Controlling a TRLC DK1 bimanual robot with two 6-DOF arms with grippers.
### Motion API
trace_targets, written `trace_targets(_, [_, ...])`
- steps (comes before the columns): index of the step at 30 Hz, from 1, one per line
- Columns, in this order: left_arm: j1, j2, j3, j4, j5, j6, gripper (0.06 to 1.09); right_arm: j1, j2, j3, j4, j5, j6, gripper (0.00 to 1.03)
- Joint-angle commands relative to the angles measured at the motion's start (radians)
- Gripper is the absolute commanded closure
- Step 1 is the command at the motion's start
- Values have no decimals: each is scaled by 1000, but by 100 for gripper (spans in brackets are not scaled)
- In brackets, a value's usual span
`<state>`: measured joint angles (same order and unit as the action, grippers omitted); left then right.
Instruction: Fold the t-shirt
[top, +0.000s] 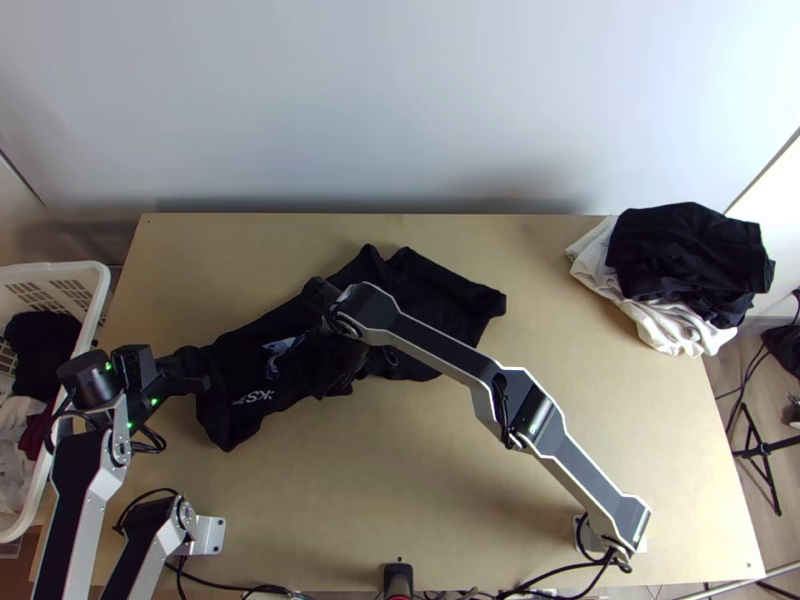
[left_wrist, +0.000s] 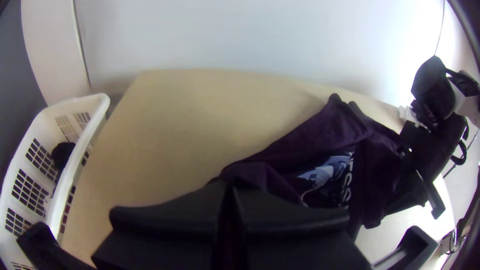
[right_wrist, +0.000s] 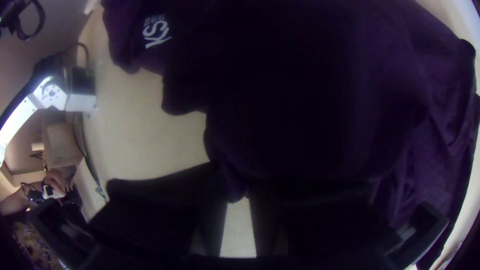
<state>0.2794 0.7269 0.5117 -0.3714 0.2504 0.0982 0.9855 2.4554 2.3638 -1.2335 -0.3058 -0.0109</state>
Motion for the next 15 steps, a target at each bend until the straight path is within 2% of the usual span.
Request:
trace_targets(1, [0,3,36,6,-8,6,105,-27,-52,-21,17,27,6,100])
trace_targets(7, [50,34,168,15,-25,-3,105,-133,-211,-61,2,62,20,100])
trace_targets(15, [86,111,403,6,-25,-89,105,-300,-384,-60,-92,125,6,100])
